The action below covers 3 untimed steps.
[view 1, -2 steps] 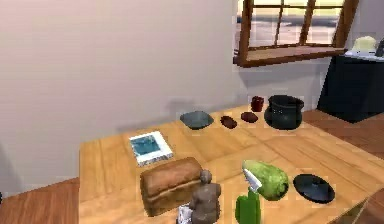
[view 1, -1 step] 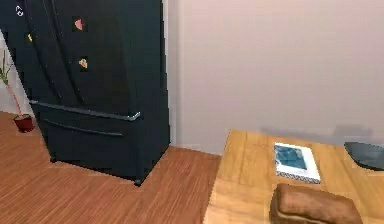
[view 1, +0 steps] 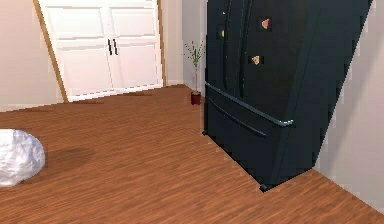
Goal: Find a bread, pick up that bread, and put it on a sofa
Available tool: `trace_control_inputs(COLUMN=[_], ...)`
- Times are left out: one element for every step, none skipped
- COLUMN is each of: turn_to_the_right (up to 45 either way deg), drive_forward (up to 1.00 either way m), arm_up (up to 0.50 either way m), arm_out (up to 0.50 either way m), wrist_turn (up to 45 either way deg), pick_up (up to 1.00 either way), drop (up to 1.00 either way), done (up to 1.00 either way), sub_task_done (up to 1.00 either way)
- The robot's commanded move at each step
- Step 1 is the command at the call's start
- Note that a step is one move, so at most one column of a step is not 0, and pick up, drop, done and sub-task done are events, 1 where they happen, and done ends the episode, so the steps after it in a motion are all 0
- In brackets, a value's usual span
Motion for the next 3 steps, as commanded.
trace_control_inputs(turn_to_the_right=[0.0, 0.0, 0.0], drive_forward=[0.00, 0.00, 0.00], arm_up=[0.50, 0.38, 0.00], arm_out=[0.00, 0.00, 0.36], wrist_turn=[0.0, 0.0, 0.0], pick_up=[0.00, 0.00, 0.00], drop=[0.00, 0.00, 0.00], done=[0.00, 0.00, 0.00], sub_task_done=[0.00, 0.00, 0.00])
